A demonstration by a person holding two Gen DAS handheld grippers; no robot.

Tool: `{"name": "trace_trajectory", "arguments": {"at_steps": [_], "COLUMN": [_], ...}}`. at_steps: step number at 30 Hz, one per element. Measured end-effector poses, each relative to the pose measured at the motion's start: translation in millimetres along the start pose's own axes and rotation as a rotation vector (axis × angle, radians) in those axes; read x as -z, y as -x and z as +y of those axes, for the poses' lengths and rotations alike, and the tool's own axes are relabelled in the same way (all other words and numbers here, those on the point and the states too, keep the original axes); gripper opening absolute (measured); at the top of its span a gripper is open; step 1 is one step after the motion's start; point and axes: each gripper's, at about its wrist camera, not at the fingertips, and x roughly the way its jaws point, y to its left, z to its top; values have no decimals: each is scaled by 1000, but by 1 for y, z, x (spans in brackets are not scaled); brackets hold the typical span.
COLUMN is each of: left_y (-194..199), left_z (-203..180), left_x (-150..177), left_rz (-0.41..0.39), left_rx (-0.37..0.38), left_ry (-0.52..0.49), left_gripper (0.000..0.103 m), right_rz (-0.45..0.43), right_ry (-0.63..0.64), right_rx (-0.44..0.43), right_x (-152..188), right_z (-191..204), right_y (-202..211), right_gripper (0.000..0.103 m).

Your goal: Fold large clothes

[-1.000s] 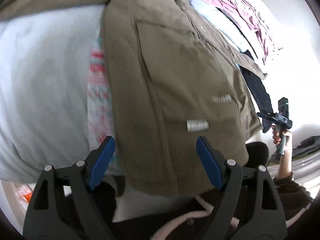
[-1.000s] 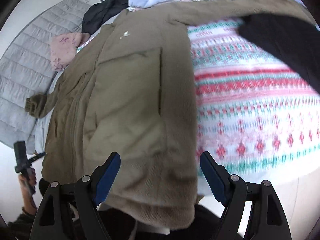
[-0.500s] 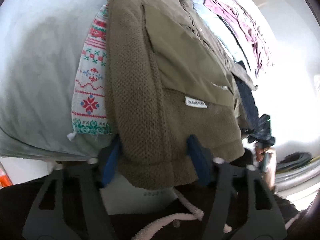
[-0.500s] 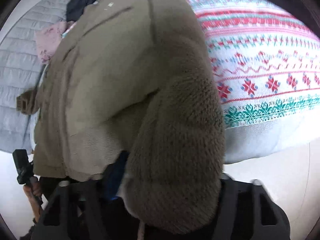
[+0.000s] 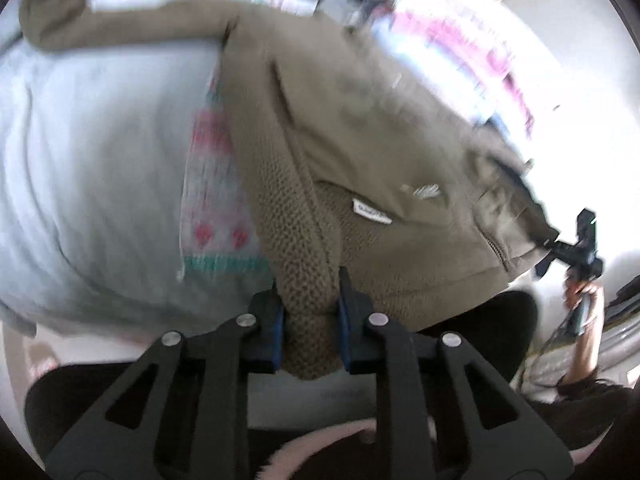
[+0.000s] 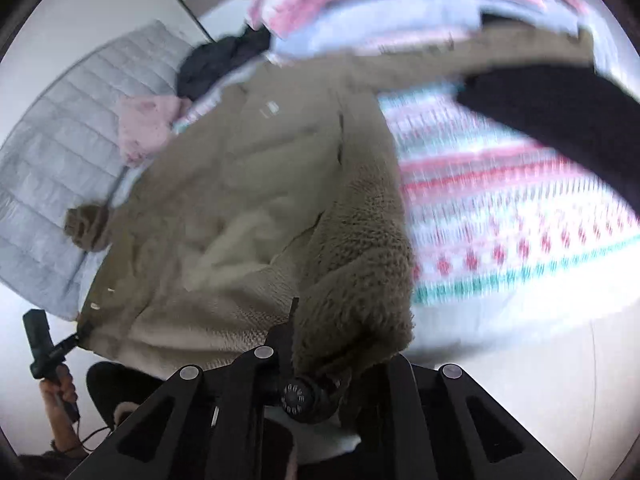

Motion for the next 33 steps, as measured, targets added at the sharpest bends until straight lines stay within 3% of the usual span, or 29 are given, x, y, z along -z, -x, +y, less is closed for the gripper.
{"name": "trace_trajectory", "arguments": {"at_steps": [2, 4, 8, 9, 10, 12, 15, 19, 21, 23, 25, 29, 33], "left_y": [-26, -29, 8, 20, 28, 39, 45, 43, 37, 26, 8, -34, -73], "left_z": [5, 3, -1, -2, -1, -3, -10, -32, -51, -64, -80, -98, -100], "left_x": [5, 4, -9, -15, -21, -40, -72, -120, -136, -158, -178, -200, -203], "left_rz": [45, 49, -83, -136, -171, -216, -285, -319, -334, -350, -352, -383, -400], "left_rx": [-69, -97, -123, -153, -176, -204, -208, -160, -110, -24, 15, 18, 6], "left_ry": [-26, -26, -30, -41, -51, -59, -29, -49, -47, -32, -21, -45, -58], "left_gripper": [30, 40, 79, 82, 83, 85, 94, 96, 97, 97, 97, 97, 97], "right_rz": [83, 120, 63, 38, -6, -82, -190, -366, -432, -478, -509, -555, -544], "right_ry": [11, -13, -128, -135, -145, -163, -203, -186, -176, -188, -188, -215, -334], "right_rx": [73, 84, -1, 9, 38, 73, 94, 202, 253, 270, 278, 378, 390], "right_x": [8, 12, 4, 1, -5, -19, -48, -87, -111, -135, -156, -203, -235], "right_z": [-2, -12, -33, -35, -37, -41, -50, -49, -51, -57, -67, -99, -154], "right_y": [-34, -46, -15, -7, 6, 27, 57, 90, 100, 106, 107, 101, 86], "right_gripper": [18, 26, 48, 58, 67, 73, 74, 75, 80, 82, 82, 83, 83]}}
